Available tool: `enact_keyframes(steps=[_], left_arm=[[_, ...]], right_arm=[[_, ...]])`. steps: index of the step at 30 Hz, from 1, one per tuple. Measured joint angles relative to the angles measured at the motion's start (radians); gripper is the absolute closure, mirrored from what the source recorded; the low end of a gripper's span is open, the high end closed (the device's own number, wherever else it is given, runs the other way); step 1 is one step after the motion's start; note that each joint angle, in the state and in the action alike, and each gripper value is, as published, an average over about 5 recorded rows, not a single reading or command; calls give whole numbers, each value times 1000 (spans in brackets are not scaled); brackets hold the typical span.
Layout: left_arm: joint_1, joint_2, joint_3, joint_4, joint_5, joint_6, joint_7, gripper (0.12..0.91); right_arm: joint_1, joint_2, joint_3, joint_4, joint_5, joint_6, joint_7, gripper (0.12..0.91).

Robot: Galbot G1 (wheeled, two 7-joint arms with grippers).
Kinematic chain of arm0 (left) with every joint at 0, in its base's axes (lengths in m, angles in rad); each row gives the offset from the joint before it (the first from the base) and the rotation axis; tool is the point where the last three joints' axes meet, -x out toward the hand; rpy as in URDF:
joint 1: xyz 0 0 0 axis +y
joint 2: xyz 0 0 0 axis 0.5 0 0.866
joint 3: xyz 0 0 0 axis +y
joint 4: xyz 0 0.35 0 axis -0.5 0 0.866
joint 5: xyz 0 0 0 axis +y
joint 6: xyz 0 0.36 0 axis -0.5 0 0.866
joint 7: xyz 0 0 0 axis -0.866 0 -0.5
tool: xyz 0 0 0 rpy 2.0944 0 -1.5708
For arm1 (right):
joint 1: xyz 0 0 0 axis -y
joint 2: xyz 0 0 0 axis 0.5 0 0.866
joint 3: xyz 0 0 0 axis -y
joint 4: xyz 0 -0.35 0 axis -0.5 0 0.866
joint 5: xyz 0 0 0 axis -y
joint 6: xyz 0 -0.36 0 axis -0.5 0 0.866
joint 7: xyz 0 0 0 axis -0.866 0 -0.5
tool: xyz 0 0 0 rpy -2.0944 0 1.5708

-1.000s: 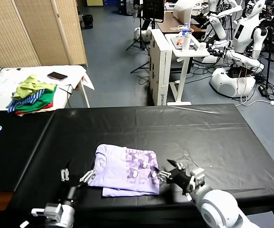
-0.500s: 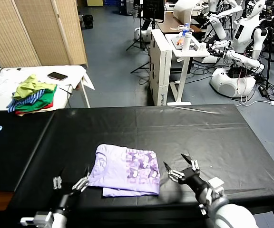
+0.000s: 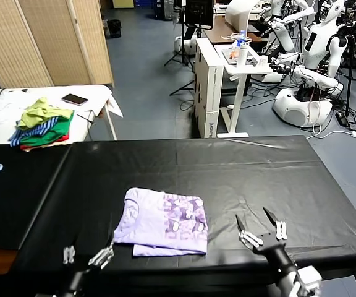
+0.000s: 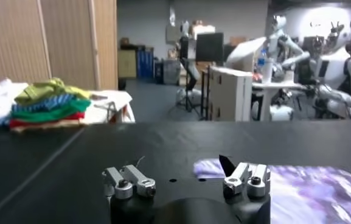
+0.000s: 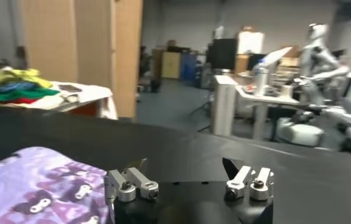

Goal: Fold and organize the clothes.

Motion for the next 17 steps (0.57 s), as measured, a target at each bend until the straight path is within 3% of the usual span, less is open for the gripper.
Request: enact_keyframes(steps=[9, 17], left_arm=[[55, 4, -17, -42, -10, 49, -23, 123], [70, -8, -17, -49, -6, 63, -23, 123]], right_arm=[[-189, 49, 56, 38, -8, 29, 31, 118], [-235, 57, 61, 47, -7, 19, 40, 118]])
